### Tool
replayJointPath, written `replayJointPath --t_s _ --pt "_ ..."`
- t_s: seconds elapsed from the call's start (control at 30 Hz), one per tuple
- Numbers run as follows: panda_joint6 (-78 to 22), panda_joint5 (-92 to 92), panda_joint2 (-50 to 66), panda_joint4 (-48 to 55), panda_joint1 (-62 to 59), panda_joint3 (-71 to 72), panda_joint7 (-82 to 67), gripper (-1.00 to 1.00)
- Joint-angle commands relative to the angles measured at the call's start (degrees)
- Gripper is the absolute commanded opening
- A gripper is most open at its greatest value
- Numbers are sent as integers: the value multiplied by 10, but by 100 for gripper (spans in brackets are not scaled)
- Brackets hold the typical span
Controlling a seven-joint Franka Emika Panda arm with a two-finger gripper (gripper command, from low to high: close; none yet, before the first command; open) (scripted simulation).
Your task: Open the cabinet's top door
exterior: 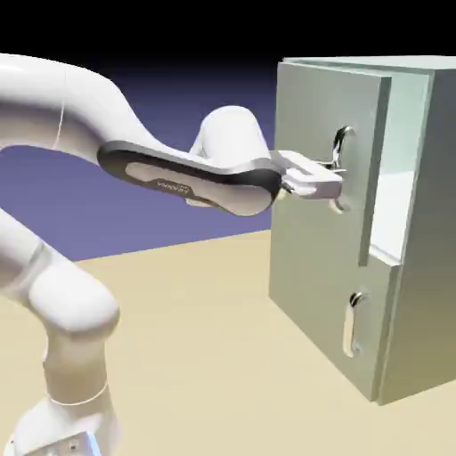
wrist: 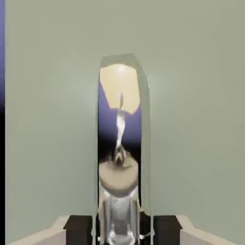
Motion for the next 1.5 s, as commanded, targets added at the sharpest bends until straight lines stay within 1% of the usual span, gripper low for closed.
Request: replayJointPath --t_s 0.0,0.07,0.4,0.57,0.8,0.93,1.1,1.27,1.47 --pt "2 2 -1 -4 -21 20 10 -100" --pt "3 29 -14 -22 -62 58 4 -100" --pt "25 277 -154 -133 -255 244 -124 -100" --pt "65 402 -233 -172 -343 325 -182 -100" --pt "152 576 -342 -212 -462 409 -274 -100" --pt "147 674 -369 -239 -456 410 -369 -100" --pt "95 795 -396 -275 -406 404 -493 -100" --pt "-13 917 -437 -306 -316 421 -596 -100" --pt "-163 1042 -481 -317 -215 486 -662 -100"
